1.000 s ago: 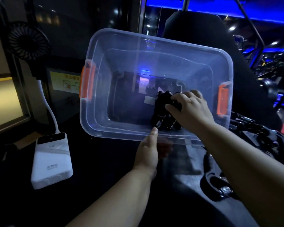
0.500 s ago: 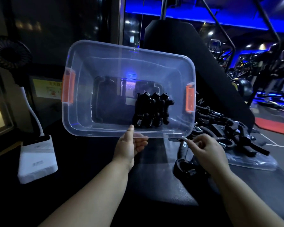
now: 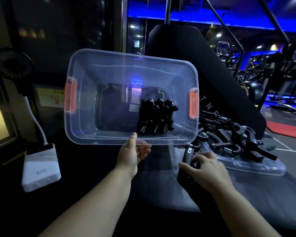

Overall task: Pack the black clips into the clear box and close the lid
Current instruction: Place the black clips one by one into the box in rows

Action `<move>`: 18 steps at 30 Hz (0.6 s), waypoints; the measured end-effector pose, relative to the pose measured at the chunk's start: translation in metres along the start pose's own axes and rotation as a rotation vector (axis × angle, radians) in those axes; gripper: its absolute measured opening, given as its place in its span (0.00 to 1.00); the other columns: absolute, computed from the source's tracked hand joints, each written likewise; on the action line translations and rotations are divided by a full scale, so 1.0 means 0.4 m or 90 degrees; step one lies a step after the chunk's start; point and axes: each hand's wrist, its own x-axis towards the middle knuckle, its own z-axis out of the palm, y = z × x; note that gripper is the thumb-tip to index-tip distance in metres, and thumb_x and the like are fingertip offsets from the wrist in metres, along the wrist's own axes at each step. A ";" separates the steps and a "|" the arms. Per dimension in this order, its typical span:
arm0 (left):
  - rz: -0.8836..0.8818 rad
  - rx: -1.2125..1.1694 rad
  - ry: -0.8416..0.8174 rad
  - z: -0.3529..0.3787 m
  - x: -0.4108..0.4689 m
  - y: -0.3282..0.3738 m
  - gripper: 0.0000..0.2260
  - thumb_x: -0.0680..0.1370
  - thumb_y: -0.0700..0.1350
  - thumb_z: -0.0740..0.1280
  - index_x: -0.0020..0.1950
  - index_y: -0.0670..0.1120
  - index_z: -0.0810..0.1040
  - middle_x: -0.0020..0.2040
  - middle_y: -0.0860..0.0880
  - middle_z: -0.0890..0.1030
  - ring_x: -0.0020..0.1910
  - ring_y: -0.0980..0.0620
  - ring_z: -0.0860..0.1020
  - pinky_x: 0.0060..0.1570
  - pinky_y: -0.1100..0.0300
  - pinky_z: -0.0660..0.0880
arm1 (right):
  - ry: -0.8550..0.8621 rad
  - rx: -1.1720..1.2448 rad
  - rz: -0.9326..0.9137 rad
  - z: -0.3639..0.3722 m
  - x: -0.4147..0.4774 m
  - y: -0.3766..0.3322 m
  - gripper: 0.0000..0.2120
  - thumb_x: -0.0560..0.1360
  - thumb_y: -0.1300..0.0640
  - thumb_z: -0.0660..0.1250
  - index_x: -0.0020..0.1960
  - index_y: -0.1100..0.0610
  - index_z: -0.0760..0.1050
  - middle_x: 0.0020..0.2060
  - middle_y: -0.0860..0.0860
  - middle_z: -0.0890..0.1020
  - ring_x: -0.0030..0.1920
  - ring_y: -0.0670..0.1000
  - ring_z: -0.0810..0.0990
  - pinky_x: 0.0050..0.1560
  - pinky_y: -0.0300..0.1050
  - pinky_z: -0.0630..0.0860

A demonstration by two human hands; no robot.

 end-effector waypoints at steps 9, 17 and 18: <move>0.003 0.005 -0.006 -0.003 0.005 -0.003 0.20 0.81 0.54 0.57 0.39 0.42 0.77 0.34 0.47 0.83 0.34 0.51 0.80 0.37 0.60 0.74 | -0.052 -0.010 -0.071 -0.007 0.003 0.012 0.38 0.58 0.19 0.56 0.53 0.46 0.73 0.54 0.42 0.71 0.56 0.49 0.72 0.53 0.44 0.69; 0.007 0.008 -0.006 -0.003 0.008 -0.006 0.20 0.81 0.54 0.57 0.40 0.42 0.77 0.33 0.47 0.84 0.34 0.52 0.80 0.37 0.60 0.74 | -0.131 -0.021 -0.100 -0.029 -0.019 0.014 0.46 0.50 0.19 0.64 0.60 0.46 0.69 0.59 0.40 0.68 0.60 0.48 0.68 0.59 0.44 0.68; 0.007 0.007 -0.006 -0.004 0.008 -0.006 0.20 0.81 0.54 0.57 0.40 0.42 0.77 0.33 0.47 0.84 0.34 0.52 0.80 0.37 0.60 0.74 | -0.116 -0.016 -0.104 -0.029 -0.023 0.010 0.42 0.52 0.21 0.65 0.57 0.45 0.70 0.57 0.40 0.69 0.58 0.47 0.70 0.57 0.43 0.69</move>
